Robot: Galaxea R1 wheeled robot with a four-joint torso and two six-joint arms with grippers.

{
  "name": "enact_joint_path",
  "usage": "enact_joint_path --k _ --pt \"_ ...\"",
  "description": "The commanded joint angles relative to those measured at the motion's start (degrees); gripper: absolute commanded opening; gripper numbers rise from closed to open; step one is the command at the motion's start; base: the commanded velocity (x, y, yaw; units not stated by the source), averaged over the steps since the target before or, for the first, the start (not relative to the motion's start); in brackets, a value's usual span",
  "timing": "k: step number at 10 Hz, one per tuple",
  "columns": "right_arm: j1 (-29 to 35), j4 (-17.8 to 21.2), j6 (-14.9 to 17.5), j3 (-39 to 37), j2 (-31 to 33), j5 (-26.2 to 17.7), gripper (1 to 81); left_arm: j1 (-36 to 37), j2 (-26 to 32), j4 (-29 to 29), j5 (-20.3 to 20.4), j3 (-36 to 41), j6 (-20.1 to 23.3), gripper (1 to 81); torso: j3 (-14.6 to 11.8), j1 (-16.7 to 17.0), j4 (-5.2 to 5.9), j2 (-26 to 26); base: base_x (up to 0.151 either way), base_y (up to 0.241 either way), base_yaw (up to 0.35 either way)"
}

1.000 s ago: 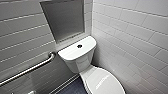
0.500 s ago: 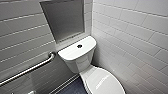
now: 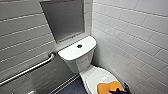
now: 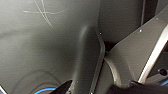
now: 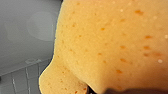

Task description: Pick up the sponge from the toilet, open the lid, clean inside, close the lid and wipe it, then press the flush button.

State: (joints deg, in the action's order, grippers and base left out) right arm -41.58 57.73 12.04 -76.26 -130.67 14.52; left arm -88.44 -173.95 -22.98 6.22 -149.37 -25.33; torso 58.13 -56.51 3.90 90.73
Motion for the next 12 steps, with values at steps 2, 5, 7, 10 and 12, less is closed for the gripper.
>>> enact_joint_path --k 2,5,7,10,12 --pt "14.71 1.15 0.88 -23.35 -16.11 -15.98 1.0 -0.82 -0.09 0.04 -4.37 0.66 0.37 81.1 0.0 0.0 0.0 0.0 0.0 0.0 0.0" --pt "17.62 1.15 0.88 -34.86 -22.97 -23.1 1.0 -0.81 -0.09 0.13 -4.37 0.66 0.28 81.1 0.02 0.0 0.0 0.0 0.0 0.0 0.0" --pt "17.63 -0.25 0.88 -44.66 -28.09 -30.87 1.0 -0.82 -0.09 0.13 -4.37 0.66 0.28 81.1 0.02 0.0 0.0 0.0 0.0 0.0 0.0" --pt "17.28 -2.44 0.88 -53.61 -34.23 -36.05 1.0 -0.81 -0.26 0.04 -4.37 0.66 0.29 81.1 0.02 0.0 0.0 0.0 0.0 0.0 0.0" --pt "17.27 -3.41 0.79 -57.31 -37.04 -38.85 1.0 -0.73 -0.35 0.04 -4.37 0.66 0.29 81.1 0.04 0.0 0.0 0.0 0.0 0.0 0.0"
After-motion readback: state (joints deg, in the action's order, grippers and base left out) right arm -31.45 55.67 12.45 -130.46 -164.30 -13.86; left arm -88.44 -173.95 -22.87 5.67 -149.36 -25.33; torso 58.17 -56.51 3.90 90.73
